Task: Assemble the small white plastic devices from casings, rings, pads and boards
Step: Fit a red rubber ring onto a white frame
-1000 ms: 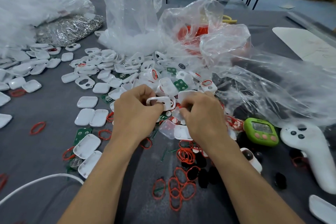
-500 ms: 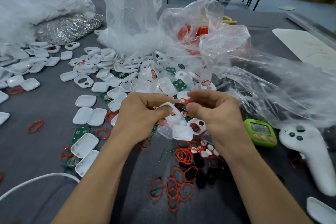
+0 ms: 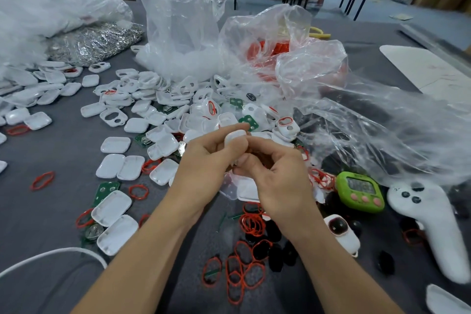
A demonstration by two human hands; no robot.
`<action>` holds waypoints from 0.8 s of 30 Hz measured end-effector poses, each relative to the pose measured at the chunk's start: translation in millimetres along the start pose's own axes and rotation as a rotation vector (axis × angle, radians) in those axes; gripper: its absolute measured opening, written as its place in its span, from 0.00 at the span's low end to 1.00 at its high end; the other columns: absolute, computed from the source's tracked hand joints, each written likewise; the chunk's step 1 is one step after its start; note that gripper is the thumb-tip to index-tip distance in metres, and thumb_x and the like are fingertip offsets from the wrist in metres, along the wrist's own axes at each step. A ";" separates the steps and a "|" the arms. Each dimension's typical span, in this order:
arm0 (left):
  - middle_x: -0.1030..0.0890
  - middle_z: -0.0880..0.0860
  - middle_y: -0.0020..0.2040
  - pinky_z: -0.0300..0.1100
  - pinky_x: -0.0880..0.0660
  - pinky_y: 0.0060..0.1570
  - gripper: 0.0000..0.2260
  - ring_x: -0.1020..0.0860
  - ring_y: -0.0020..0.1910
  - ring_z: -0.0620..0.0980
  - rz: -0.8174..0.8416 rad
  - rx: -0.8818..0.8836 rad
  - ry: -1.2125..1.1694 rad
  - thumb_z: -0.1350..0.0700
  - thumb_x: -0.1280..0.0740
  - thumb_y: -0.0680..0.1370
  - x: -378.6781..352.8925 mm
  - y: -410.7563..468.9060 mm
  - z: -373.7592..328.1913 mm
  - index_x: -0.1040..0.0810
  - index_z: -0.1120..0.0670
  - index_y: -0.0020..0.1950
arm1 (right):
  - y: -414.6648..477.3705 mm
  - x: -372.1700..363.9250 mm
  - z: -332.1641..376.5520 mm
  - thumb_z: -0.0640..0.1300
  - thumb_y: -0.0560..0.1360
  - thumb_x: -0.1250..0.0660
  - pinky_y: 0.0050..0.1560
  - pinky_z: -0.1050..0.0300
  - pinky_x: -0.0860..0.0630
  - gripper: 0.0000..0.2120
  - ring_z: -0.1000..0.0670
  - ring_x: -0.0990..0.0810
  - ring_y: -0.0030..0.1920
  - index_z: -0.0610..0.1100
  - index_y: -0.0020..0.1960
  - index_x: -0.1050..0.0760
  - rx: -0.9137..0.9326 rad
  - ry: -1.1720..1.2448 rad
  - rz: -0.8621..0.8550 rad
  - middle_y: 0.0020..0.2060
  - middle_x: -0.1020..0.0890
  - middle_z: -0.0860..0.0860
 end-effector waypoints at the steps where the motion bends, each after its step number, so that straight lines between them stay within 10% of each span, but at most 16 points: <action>1: 0.12 0.53 0.50 0.39 0.18 0.47 0.10 0.15 0.48 0.48 0.022 -0.005 0.004 0.59 0.31 0.81 -0.3 0.2 0.6 0.13 0.49 0.56 | 0.0 -0.7 -0.4 0.33 0.78 0.30 0.53 0.54 0.16 0.12 0.51 0.13 0.50 0.44 0.58 0.15 -0.007 0.030 -0.003 0.48 0.12 0.50; 5: 0.13 0.55 0.52 0.39 0.18 0.46 0.13 0.15 0.50 0.48 0.075 0.066 -0.145 0.58 0.37 0.84 0.9 2.0 -1.3 0.13 0.50 0.56 | 0.0 0.9 3.1 0.28 0.78 0.32 0.48 0.55 0.15 0.15 0.50 0.12 0.46 0.44 0.55 0.14 -0.082 0.283 -0.035 0.47 0.12 0.46; 13: 0.12 0.56 0.41 0.36 0.22 0.30 0.09 0.16 0.35 0.45 -0.069 0.072 0.031 0.53 0.22 0.68 13.3 0.8 -0.6 0.13 0.54 0.46 | -4.1 15.5 16.2 0.35 0.75 0.26 0.52 0.63 0.19 0.15 0.61 0.17 0.50 0.50 0.58 0.15 0.190 -0.428 -0.155 0.47 0.16 0.63; 24: 0.12 0.54 0.41 0.33 0.20 0.36 0.14 0.15 0.37 0.44 0.134 0.170 0.020 0.73 0.34 0.79 5.3 -3.3 1.1 0.16 0.57 0.55 | -5.6 16.6 19.4 0.31 0.74 0.27 0.53 0.77 0.29 0.14 0.58 0.21 0.50 0.46 0.54 0.13 0.347 -0.676 -0.068 0.49 0.17 0.56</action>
Point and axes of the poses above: each hand's wrist, its own y-axis towards the middle knuckle, its own x-axis out of the back of the hand, z = x × y, the point moved 3 cm from there along y, towards the middle knuckle
